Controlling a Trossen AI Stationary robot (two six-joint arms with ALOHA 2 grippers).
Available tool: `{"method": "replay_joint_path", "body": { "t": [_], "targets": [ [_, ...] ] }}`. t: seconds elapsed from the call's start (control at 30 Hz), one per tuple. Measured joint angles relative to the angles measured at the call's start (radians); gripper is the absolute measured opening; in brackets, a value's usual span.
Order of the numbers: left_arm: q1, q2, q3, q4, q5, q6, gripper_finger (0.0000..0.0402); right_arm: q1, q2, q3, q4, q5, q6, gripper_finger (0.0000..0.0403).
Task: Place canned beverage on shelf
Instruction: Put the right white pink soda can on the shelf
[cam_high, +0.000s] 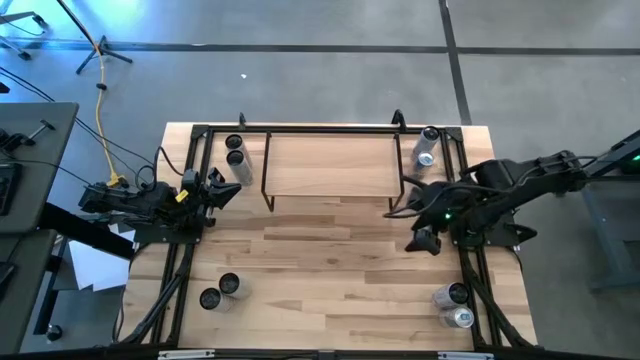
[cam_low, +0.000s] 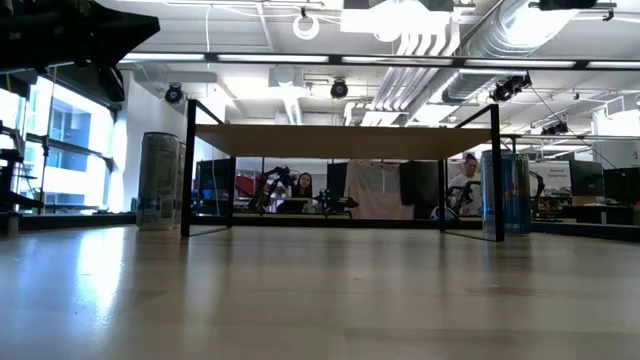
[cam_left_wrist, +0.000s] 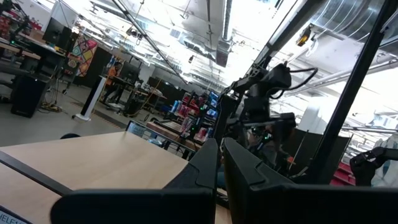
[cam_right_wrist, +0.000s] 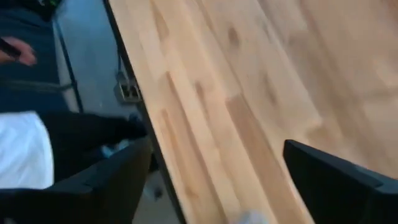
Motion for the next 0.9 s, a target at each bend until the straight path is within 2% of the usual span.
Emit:
{"method": "replay_joint_path", "body": {
  "t": [0.17, 0.43, 0.63, 0.9],
  "targets": [
    [0.0, 0.0, 0.0, 0.0, 0.0, 0.0, 0.0003, 0.001, 0.0, 0.0, -0.044, -0.123, 0.118, 0.0391],
    [0.0, 0.0, 0.0, 0.0, 0.0, 0.0, 0.0003, 0.038, 0.001, 0.0, -0.114, -0.156, 0.303, 0.0392],
    [0.0, 0.0, 0.0, 0.0, 0.0, 0.0, 0.0003, 0.12, 0.002, 0.0, -0.195, -0.191, 0.467, 0.0392],
    [0.0, 0.0, 0.0, 0.001, -0.01, 0.0, 0.0003, 0.279, 0.002, 0.0, -0.205, -0.244, 0.687, 0.0392]
  ]
}}
